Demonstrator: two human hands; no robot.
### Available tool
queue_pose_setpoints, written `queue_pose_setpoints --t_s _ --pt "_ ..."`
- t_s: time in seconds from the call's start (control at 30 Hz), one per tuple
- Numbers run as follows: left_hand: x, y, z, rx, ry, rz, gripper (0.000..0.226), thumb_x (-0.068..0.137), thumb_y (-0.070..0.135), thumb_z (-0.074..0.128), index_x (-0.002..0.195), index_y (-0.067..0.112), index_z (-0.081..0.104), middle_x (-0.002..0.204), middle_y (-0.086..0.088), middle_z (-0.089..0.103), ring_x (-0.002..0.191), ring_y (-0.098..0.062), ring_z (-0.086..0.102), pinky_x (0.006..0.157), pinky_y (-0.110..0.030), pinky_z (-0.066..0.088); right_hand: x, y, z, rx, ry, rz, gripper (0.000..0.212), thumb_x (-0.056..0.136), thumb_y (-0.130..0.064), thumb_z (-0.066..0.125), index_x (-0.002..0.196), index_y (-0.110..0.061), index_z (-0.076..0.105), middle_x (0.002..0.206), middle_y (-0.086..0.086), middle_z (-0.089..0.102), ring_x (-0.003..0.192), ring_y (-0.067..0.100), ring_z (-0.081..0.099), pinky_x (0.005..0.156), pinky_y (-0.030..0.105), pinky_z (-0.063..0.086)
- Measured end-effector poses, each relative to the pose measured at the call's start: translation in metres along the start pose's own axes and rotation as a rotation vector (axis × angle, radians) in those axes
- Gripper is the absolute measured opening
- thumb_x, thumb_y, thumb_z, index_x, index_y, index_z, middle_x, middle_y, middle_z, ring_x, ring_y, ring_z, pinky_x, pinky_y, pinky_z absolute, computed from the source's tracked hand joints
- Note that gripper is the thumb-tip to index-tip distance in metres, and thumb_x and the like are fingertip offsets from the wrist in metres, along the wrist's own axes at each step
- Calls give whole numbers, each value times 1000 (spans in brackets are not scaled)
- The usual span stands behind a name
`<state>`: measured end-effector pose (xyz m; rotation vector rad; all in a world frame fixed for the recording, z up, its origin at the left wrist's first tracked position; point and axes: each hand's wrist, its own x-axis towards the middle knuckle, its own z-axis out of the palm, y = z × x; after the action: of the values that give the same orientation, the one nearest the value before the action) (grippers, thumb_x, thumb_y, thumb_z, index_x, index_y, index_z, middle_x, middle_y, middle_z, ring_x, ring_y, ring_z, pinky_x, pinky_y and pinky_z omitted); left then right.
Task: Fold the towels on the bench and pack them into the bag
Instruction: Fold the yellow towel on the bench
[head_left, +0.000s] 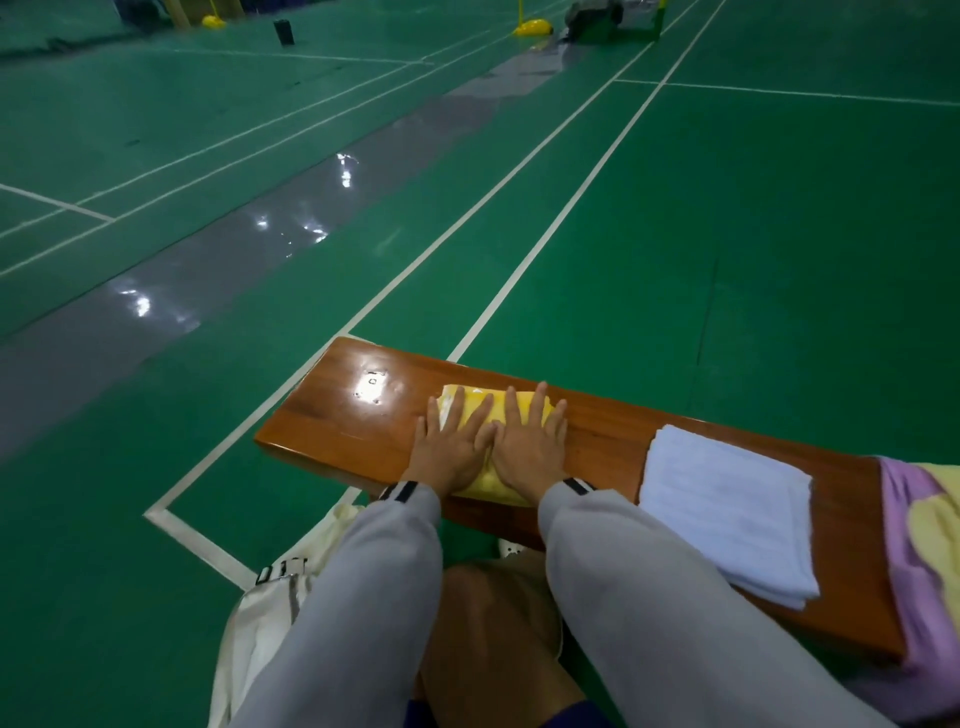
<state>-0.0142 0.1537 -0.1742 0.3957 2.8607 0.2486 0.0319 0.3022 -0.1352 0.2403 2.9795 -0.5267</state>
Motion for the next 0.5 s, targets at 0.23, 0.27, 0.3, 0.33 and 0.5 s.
queue_pose_setpoints --t_s 0.23,0.27,0.3,0.33,0.5 --pt "-44 50 -69 -326 158 -306 91 95 54 62 157 3 17 141 -27 49 127 -44 50 100 -46 44 -8 -11 -29 255 30 460 73 93 -52 62 143 -6 36 139 18 49 121 38 53 96 43 48" --pt "-45 53 -78 -460 114 -364 84 94 46 68 149 -4 29 138 -24 53 126 -41 53 95 -40 45 -4 -8 -36 321 -35 440 66 92 -47 66 139 -7 42 138 16 53 120 37 56 94 40 50" --pt "-42 53 -84 -643 59 -424 75 93 39 72 143 -6 38 138 -21 55 125 -38 54 90 -36 44 0 -4 -46 411 -126 423 62 91 -41 69 138 -8 45 138 14 54 121 36 57 93 39 51" --pt "-40 52 -89 -835 17 -475 72 91 33 76 142 -5 43 139 -20 54 126 -37 54 87 -36 43 2 0 -57 549 -234 438 64 89 -35 73 141 -9 45 141 14 53 124 36 55 94 41 50" --pt "-42 59 -112 -1241 -153 -399 69 84 32 83 141 6 51 118 -9 67 104 -30 65 82 -40 54 -2 32 -105 1130 -505 546 84 82 -32 83 149 -9 38 137 17 57 120 38 57 105 54 46"
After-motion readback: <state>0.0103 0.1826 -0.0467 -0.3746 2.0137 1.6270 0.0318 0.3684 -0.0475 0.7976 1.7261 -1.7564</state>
